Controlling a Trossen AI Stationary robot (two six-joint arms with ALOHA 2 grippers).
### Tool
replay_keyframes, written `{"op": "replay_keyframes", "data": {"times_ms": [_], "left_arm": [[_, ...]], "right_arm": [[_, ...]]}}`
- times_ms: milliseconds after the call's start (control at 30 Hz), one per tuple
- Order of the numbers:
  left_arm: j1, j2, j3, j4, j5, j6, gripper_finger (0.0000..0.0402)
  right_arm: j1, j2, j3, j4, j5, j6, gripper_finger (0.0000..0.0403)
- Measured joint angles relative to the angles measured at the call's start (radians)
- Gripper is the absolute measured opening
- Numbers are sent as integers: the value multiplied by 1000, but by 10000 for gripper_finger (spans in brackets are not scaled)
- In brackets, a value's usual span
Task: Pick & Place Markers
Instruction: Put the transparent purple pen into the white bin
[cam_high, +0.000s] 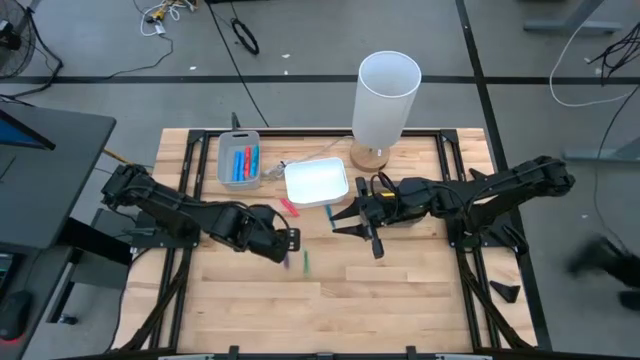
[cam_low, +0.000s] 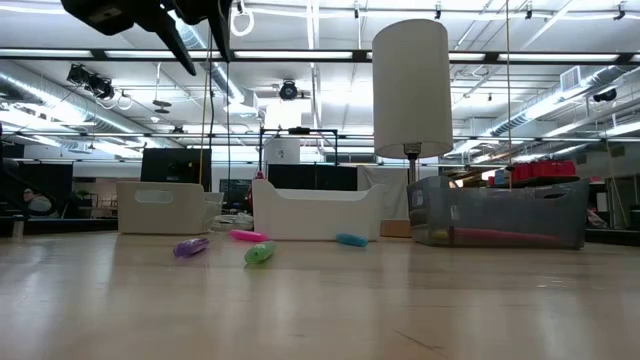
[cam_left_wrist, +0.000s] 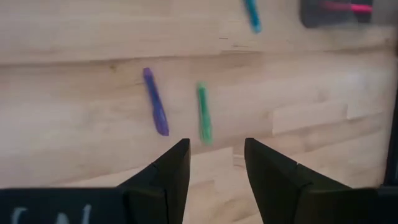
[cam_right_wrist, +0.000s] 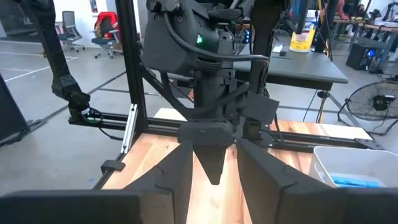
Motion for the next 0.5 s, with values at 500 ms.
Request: {"op": "replay_keyframes", "data": {"times_ms": [500], "left_arm": [[15, 117, 0, -52, 28, -129, 204]], "right_arm": [[0, 0, 0, -5, -1, 3, 126]]}}
